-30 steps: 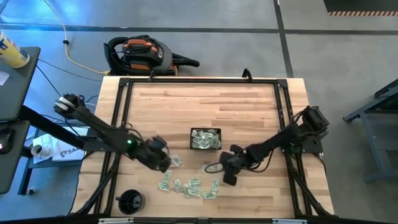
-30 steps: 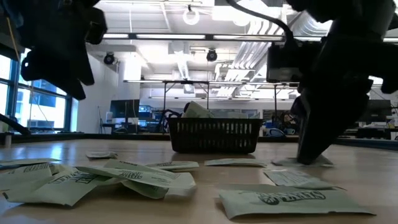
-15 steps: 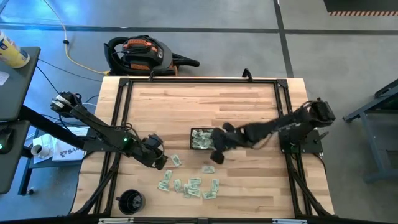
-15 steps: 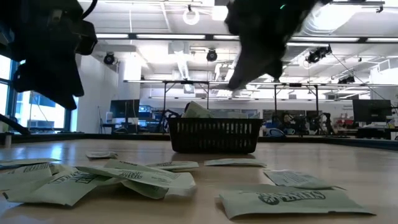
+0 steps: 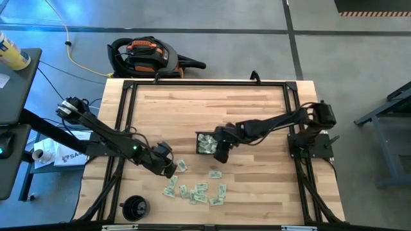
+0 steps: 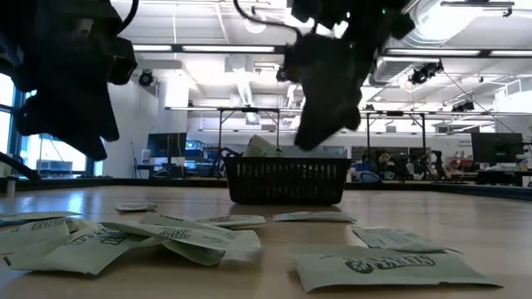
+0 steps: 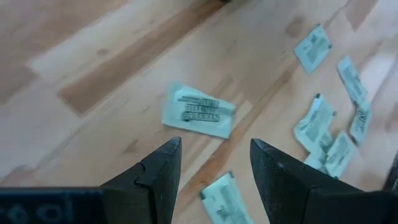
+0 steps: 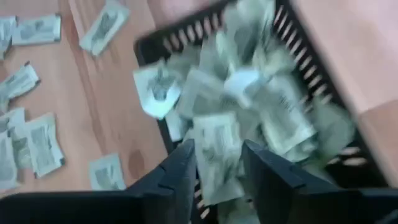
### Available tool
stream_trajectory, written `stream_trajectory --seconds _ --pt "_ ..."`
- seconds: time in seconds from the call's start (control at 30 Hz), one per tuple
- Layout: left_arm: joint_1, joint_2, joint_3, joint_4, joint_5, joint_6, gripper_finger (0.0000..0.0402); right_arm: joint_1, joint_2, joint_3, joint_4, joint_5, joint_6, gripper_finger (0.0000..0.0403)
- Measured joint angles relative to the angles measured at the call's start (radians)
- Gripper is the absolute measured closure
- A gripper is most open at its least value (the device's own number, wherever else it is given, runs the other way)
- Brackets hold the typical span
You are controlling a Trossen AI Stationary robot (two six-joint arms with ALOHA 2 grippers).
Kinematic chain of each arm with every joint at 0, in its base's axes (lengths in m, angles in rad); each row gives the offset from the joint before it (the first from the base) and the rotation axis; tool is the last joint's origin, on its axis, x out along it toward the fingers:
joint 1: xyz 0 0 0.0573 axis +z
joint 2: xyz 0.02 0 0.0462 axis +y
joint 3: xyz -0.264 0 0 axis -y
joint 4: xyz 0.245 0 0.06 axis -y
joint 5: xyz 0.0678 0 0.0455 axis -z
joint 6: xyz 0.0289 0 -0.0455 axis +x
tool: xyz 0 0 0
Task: Pick and place Stevia / Truvia into bins
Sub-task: Put the green stevia packet into the black basket
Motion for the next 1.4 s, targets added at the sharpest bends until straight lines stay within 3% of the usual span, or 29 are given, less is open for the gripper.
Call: stream_trajectory --seconds 0.3,0.57,0.67,0.83,1.0,1.17,1.4 --pt "0.001 0.09 0.004 0.077 0.001 -0.009 0.0176 0.026 -0.024 0.122 -0.147 0.137 -0.134 0.0228" --pt "0.077 0.238 0.08 0.053 0.06 -0.063 0.0176 0.027 -0.026 0.155 -0.198 0.185 -0.113 0.0204" --pt "0.085 0.267 0.158 0.028 0.082 0.173 0.0176 0.031 -0.026 0.155 -0.243 0.18 -0.102 0.0199" --pt "0.042 0.277 0.279 -0.194 0.046 0.59 0.0176 0.04 -0.026 0.154 -0.328 0.174 -0.1 0.0196" --pt "0.047 0.277 0.297 -0.304 0.023 0.947 0.0176 0.063 -0.026 0.154 -0.368 0.169 -0.101 0.0196" --pt "0.054 0.278 0.297 -0.261 0.043 1.356 0.0176 0.093 -0.026 0.154 -0.377 0.177 -0.111 0.0195" --pt "0.17 0.322 0.297 -0.196 0.166 1.557 0.0176 0.145 -0.036 0.154 -0.421 0.235 -0.088 0.0194"
